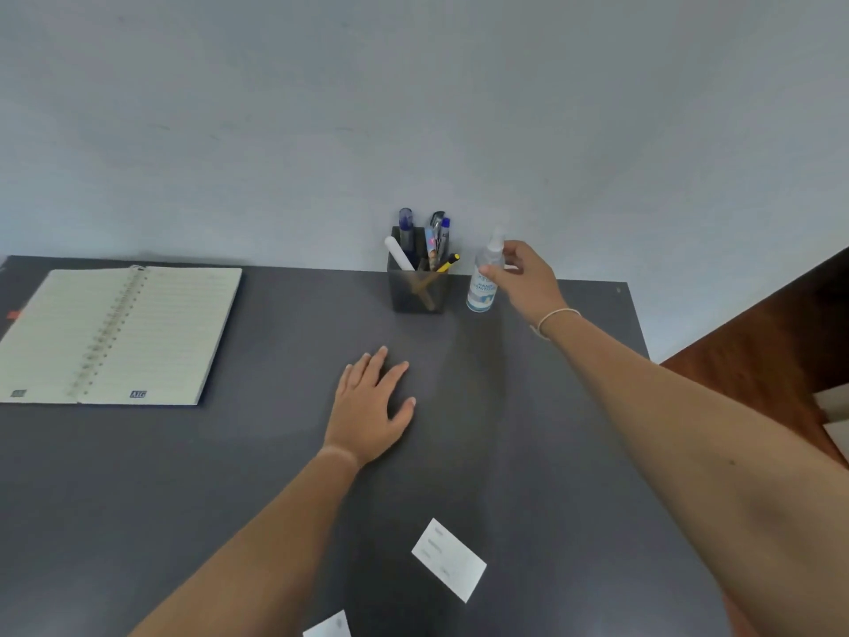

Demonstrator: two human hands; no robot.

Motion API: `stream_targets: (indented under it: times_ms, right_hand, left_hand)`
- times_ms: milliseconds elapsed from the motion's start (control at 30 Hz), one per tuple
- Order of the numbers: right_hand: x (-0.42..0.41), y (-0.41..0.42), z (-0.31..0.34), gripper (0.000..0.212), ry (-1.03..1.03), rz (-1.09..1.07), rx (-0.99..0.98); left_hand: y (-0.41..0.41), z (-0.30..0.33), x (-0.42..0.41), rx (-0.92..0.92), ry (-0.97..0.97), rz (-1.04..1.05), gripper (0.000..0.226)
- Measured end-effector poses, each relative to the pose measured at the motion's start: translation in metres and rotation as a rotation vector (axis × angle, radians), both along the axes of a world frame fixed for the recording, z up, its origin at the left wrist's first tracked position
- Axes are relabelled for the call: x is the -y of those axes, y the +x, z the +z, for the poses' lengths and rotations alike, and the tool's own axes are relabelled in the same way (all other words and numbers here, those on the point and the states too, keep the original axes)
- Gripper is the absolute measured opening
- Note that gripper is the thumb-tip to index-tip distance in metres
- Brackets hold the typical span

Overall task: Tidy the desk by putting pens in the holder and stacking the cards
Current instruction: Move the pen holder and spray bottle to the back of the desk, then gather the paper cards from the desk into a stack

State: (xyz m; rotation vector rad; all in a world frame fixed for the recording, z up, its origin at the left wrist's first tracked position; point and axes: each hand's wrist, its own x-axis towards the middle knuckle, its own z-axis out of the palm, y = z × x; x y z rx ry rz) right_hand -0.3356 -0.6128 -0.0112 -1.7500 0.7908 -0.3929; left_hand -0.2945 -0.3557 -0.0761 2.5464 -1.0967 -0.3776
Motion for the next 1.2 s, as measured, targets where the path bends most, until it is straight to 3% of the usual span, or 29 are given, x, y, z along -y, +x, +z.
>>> stream_targets:
  times_ms: [300, 700, 1200]
  right_hand:
    - [0.01, 0.01, -0.013, 0.037, -0.013, 0.014, 0.028]
    - [0.009, 0.005, -0.007, 0.046, 0.012, -0.062, 0.079]
    - [-0.075, -0.095, 0.006, 0.041, 0.04, -0.105, 0.035]
  left_hand:
    - [-0.001, -0.009, -0.002, 0.093, -0.016, 0.008, 0.052]
    - [0.0, -0.008, -0.003, 0.052, -0.013, 0.005, 0.052]
    - [-0.029, 0.044, -0.043, -0.014, -0.075, -0.03, 0.049]
